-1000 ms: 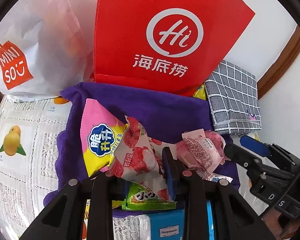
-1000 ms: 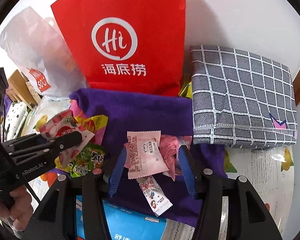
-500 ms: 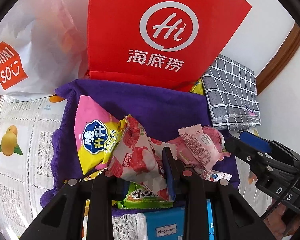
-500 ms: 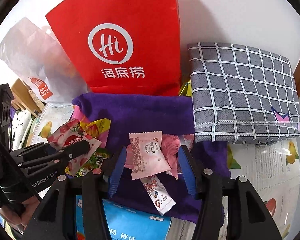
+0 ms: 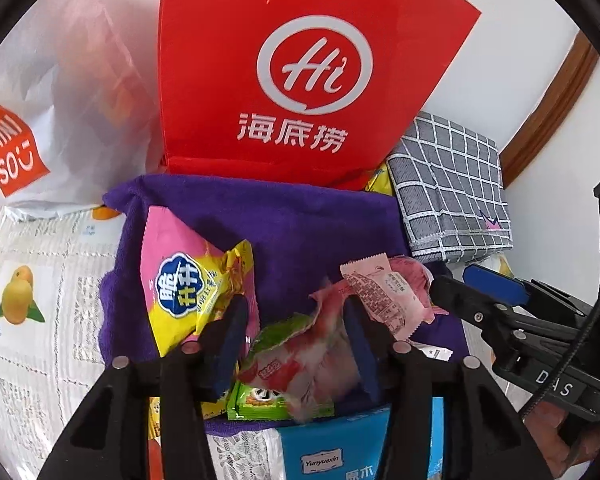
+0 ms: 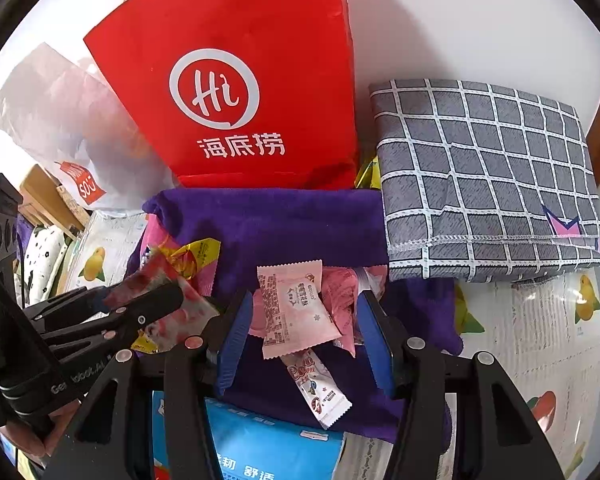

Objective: Organize snacks
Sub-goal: 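Open the right tool to drop the pink-white packet while left tool releases the candy bag, then withdraw both open tools from the towel back toward the remaining snacks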

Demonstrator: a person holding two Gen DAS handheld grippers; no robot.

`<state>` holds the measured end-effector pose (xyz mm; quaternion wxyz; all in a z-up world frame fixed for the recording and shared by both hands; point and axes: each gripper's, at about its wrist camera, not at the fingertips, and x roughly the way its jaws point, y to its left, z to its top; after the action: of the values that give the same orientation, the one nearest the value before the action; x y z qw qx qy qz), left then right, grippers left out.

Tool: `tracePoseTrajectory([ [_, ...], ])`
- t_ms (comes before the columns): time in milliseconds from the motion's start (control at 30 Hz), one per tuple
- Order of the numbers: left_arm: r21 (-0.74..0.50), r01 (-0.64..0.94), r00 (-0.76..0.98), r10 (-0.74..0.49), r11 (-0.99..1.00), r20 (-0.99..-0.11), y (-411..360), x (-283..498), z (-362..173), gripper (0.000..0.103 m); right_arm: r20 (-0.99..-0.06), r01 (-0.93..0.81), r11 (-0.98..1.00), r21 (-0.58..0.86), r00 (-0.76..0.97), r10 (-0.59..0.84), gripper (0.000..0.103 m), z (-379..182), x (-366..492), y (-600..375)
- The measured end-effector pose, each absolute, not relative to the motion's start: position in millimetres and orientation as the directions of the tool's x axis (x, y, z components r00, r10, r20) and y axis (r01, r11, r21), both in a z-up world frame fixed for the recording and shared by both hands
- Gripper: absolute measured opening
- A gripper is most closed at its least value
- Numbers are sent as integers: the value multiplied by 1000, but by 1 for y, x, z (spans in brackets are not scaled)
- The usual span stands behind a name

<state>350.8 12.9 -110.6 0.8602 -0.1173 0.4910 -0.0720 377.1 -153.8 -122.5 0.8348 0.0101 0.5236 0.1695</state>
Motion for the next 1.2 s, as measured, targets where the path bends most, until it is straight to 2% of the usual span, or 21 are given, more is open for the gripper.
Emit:
tracePoseTrajectory([
  [233,-285,3,523,-244,959,-817,17,350,-103,64,-866,-262,944,199,404,295,54,-120,377,-158],
  [767,-367,17,583,-307,930,-752,27,343,-86,65,-850,-249,947,204,435,298,54,-110,375,-166],
  [1200,-371,20,583,-312,928,-750,25,342,-85,65,-841,-263,944,198,449,302,54,-105,371,-162],
])
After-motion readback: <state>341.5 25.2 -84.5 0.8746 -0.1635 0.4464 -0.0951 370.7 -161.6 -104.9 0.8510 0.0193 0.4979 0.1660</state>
